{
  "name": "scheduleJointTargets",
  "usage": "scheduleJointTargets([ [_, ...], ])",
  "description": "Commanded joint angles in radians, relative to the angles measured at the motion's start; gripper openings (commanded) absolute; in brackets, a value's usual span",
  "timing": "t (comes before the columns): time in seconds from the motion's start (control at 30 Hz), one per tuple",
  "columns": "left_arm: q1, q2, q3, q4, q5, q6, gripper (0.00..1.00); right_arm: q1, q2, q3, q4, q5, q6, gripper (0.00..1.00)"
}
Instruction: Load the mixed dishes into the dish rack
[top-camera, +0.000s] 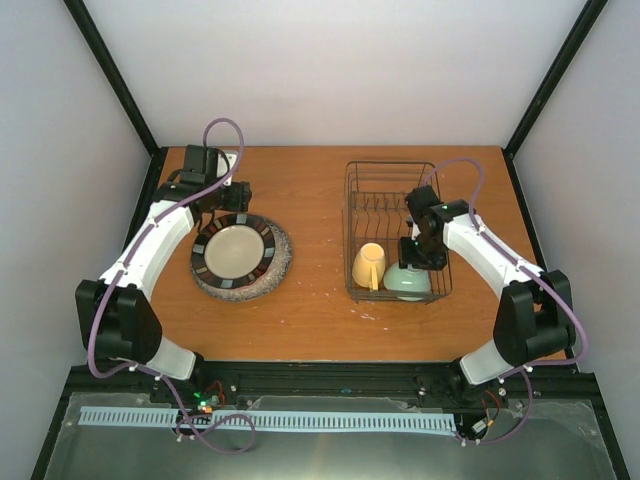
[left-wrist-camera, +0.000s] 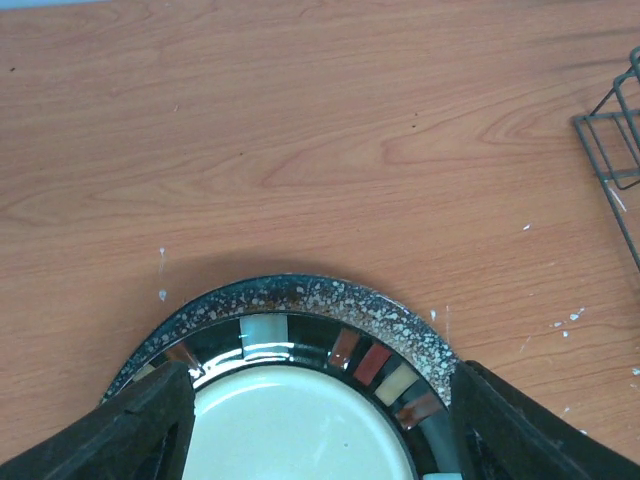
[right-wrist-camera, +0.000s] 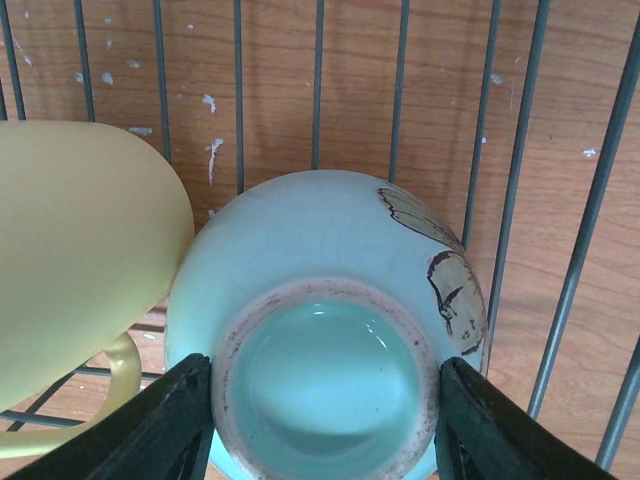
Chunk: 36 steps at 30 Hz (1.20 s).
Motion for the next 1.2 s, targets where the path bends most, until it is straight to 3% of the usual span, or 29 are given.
scheduleJointTargets([
  [0.0, 0.006, -0.028, 0.001, -0.01, -0.03, -0.023, 0.71, 0.015, 0.022, -0.015, -0.015, 0.0, 0.012, 0.03],
  [0.33, 0.015, -0.025, -0.004, -0.007, -0.036, -0.033, 0.71, 0.019, 0.045, -0.055, 0.014, 0.013, 0.008, 0.03],
  [0.53, 0.089, -0.046, -0.037, 0.013, 0.055, -0.057, 0.72, 0.019, 0.067, -0.081, 0.042, 0.006, 0.003, 0.03],
  [0.77, 0.122, -0.059, -0.054, -0.006, 0.058, -0.047, 0.73, 0.019, 0.075, -0.083, 0.048, 0.007, 0.005, 0.03],
  [0.83, 0.154, -0.065, -0.07, -0.008, 0.116, -0.05, 0.75, 0.019, 0.081, -0.081, 0.045, 0.012, 0.007, 0.12],
  [0.97, 0.251, -0.084, -0.138, -0.009, 0.253, -0.061, 0.76, 0.019, 0.082, -0.075, 0.044, 0.02, 0.014, 0.42],
  [1.17, 0.353, -0.082, -0.194, -0.022, 0.282, -0.093, 0.77, 0.019, 0.085, -0.041, 0.031, 0.013, 0.007, 0.54],
])
